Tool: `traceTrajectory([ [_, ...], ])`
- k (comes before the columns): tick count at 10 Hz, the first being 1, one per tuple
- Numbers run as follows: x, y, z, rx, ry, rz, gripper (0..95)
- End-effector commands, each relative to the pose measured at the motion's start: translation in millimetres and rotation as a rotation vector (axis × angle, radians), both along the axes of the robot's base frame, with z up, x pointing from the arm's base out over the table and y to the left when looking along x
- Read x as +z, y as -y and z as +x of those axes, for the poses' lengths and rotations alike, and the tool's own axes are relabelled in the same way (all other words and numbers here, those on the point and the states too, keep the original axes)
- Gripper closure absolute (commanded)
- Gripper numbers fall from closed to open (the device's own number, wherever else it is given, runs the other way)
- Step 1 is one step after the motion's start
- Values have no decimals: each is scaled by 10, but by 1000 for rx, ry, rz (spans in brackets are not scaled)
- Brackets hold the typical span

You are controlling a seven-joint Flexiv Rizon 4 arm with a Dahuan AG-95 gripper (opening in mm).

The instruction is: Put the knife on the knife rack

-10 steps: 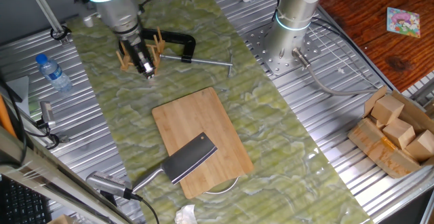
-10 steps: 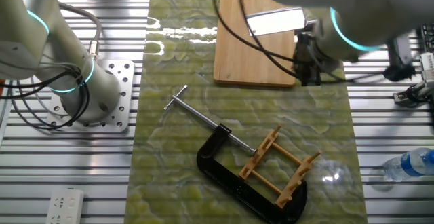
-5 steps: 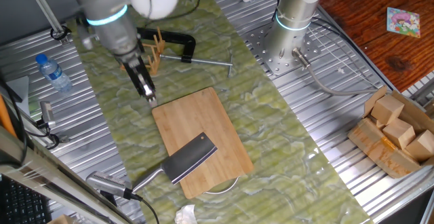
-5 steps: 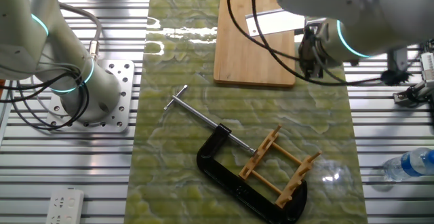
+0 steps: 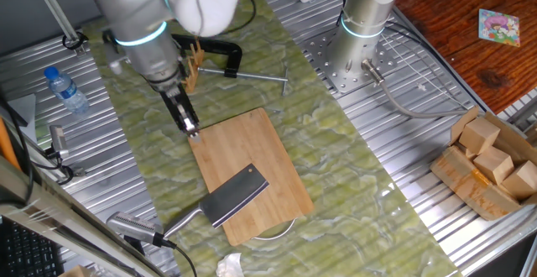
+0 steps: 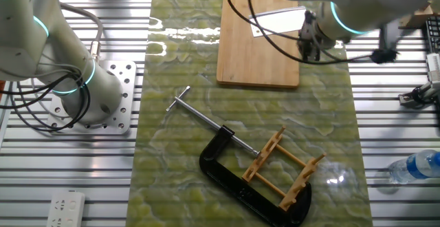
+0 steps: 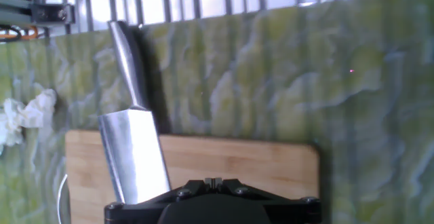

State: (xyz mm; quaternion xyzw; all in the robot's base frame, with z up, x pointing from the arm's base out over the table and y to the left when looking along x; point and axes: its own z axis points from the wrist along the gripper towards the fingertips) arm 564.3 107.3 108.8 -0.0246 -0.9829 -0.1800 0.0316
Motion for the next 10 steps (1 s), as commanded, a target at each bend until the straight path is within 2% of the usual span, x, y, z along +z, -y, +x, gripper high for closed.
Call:
traceTrajectory([
  [1,-2,-1,2,7,-4,2,950],
  [4,-1,10,9,23,5,0,950],
  [5,-5,59,43,36,11,-1,950],
  [7,-18,151,193,37,8,-2,950],
  [8,-53,177,336,34,5,-6,950],
  [10,-116,125,470,33,6,-3,950],
])
